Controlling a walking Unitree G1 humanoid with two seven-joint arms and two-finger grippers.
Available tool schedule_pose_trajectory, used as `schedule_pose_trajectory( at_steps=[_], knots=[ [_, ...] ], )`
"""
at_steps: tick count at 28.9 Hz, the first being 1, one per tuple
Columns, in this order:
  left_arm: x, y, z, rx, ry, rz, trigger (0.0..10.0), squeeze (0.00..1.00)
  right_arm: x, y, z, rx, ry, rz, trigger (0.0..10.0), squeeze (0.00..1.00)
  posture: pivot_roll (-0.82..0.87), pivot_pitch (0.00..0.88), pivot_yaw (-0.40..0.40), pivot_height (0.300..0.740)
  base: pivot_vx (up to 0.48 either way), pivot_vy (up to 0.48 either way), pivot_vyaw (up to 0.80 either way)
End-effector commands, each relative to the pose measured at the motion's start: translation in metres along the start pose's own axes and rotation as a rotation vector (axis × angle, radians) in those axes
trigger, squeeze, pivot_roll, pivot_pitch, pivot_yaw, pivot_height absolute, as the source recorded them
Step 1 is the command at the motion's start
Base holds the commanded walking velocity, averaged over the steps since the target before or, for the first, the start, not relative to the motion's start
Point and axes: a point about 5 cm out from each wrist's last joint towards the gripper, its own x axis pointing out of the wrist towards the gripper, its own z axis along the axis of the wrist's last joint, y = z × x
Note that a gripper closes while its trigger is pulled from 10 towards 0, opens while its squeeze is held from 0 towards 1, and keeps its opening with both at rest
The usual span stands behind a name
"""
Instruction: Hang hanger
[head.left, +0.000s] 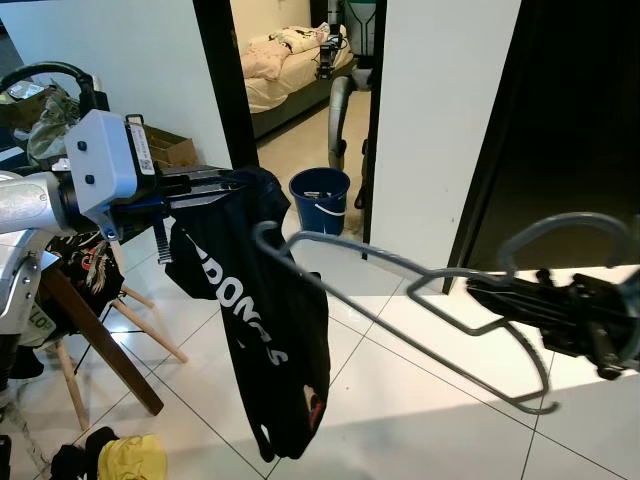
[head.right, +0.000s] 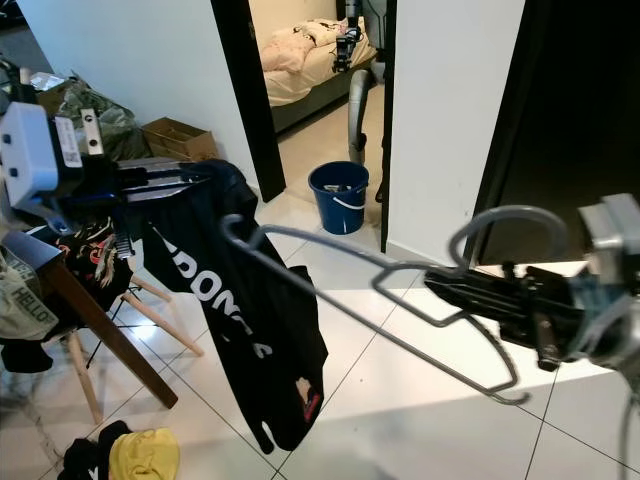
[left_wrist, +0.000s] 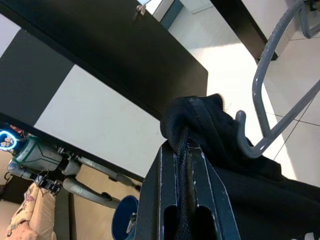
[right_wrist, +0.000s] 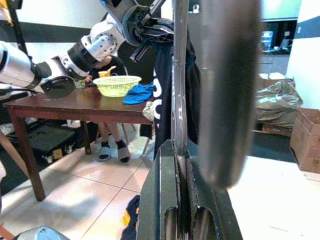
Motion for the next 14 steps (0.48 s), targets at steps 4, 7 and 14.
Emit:
schedule_pose_trajectory(
  at_steps=[4,7,14],
  knots=[
    [0.0026,0.0041,0.0075,0.024,-0.027,-0.007,10.0,0.0,-0.0062,-0.0013,0.0022,-0.012,0.022,-0.015,10.0,0.0,-0.04,0.0,0.098,0.74,0.0,0.0,0.0],
    [0.0028,0.004,0.0076,0.023,-0.027,-0.007,10.0,0.0,-0.0081,-0.0041,0.0026,-0.026,0.034,-0.038,10.0,0.0,-0.04,0.0,0.098,0.74,0.0,0.0,0.0],
    [0.003,0.0039,0.0076,0.022,-0.028,-0.006,10.0,0.0,-0.0107,-0.007,0.0045,-0.036,0.033,-0.055,10.0,0.0,-0.04,0.0,0.099,0.74,0.0,0.0,0.0]
  ],
)
